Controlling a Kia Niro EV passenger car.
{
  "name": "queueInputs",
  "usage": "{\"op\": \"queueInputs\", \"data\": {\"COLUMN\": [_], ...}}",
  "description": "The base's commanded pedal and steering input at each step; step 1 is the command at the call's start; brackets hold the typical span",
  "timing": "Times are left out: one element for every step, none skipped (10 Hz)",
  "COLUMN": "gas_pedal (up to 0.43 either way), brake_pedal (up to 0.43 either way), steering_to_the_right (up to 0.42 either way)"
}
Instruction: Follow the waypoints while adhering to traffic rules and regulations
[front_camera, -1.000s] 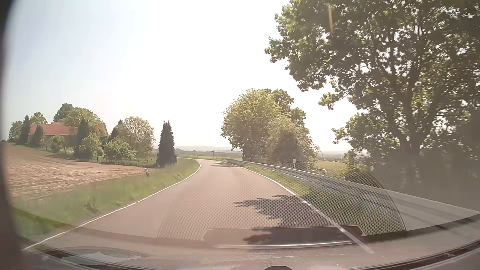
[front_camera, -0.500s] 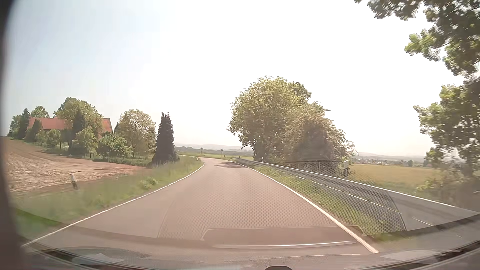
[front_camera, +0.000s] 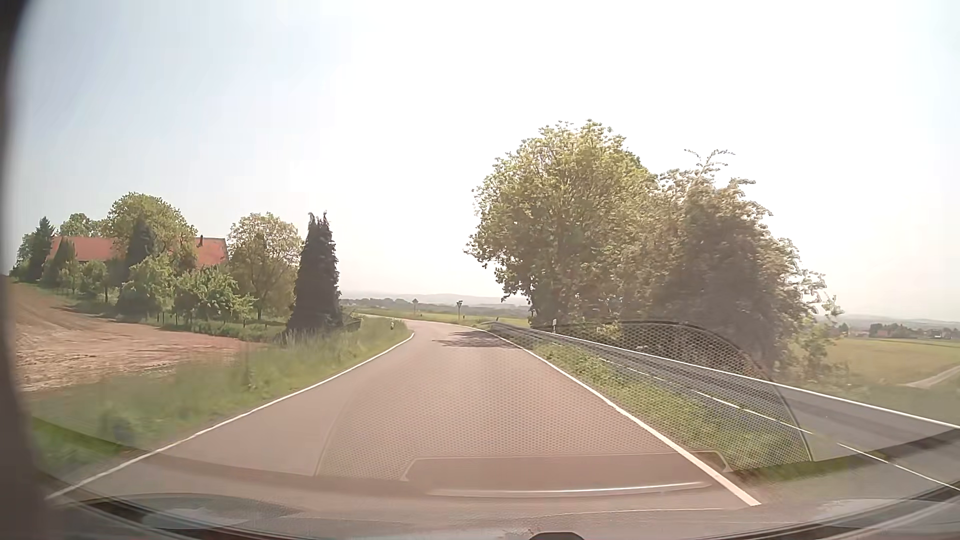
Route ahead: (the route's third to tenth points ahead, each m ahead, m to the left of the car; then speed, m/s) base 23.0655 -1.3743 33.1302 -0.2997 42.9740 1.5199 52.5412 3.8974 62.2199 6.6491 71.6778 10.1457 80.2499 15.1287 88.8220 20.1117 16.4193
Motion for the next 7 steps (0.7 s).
{"op": "queueInputs", "data": {"gas_pedal": [0.228, 0.228, 0.228, 0.228, 0.228, 0.220, 0.209], "brake_pedal": [0.000, 0.000, 0.000, 0.000, 0.000, 0.000, 0.000], "steering_to_the_right": [-0.018, -0.018, -0.018, -0.018, -0.018, -0.018, -0.018]}}
